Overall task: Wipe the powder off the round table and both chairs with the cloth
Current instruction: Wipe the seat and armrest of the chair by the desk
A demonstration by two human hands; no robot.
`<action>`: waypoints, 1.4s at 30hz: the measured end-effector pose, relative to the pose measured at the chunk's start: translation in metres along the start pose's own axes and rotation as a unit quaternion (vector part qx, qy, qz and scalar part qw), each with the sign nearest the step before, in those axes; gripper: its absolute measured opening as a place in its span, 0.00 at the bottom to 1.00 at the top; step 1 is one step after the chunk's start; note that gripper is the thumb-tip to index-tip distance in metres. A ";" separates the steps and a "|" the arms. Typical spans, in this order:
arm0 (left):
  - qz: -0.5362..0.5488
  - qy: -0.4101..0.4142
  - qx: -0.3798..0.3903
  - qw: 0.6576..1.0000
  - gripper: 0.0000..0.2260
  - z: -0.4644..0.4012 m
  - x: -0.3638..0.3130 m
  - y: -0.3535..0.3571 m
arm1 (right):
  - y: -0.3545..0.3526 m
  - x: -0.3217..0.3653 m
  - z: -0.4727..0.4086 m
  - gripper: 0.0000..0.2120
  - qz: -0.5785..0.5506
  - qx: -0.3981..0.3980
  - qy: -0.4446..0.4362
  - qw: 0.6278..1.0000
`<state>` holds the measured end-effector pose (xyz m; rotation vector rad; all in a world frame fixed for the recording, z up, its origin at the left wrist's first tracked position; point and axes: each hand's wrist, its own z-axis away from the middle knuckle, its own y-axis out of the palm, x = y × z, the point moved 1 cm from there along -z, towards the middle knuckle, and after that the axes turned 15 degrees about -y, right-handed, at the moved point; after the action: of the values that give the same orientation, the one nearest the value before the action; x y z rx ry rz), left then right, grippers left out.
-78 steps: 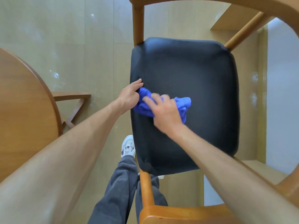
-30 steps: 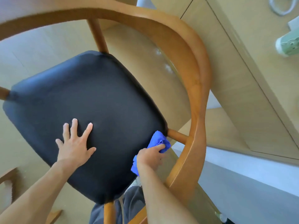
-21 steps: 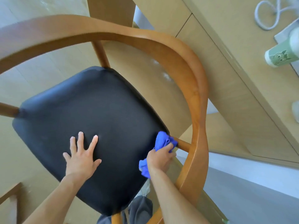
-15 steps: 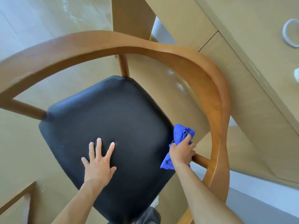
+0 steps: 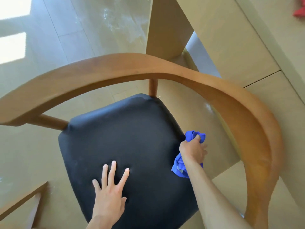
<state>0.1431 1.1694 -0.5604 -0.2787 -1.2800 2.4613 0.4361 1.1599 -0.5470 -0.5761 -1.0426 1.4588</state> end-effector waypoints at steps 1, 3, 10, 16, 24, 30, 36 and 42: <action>0.001 -0.003 -0.001 1.000 0.54 0.000 0.000 0.001 | 0.000 0.018 -0.008 0.24 0.009 -0.002 -0.031 0.999; 0.012 -0.012 0.002 1.000 0.54 -0.001 -0.001 0.001 | 0.005 0.069 -0.018 0.24 0.000 -0.008 -0.114 0.993; 0.051 -0.027 0.006 0.998 0.53 0.001 0.000 -0.001 | 0.041 0.153 0.020 0.30 0.040 0.009 -0.316 0.948; 0.099 -0.027 -0.019 0.995 0.38 0.004 0.007 -0.013 | 0.037 0.117 0.025 0.33 0.136 0.081 -0.628 0.762; 0.160 -0.195 -0.100 0.963 0.32 -0.022 0.062 -0.034 | 0.084 0.187 0.054 0.28 0.121 -0.054 -0.431 0.893; 0.448 -0.359 -0.032 0.818 0.26 0.000 0.082 -0.026 | 0.142 0.184 0.151 0.32 0.181 -0.058 -0.633 0.750; 0.544 -0.452 -0.009 0.706 0.26 0.000 0.113 -0.025 | 0.139 0.068 0.190 0.32 0.207 0.066 -0.797 0.563; 0.573 -0.433 0.062 0.693 0.23 -0.014 0.122 -0.039 | 0.091 0.014 0.155 0.27 0.269 0.202 -0.874 0.350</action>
<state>0.0445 1.2490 -0.5377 0.3156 -1.4696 4.0748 0.2571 1.1398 -0.5482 1.8130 -1.8863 2.7001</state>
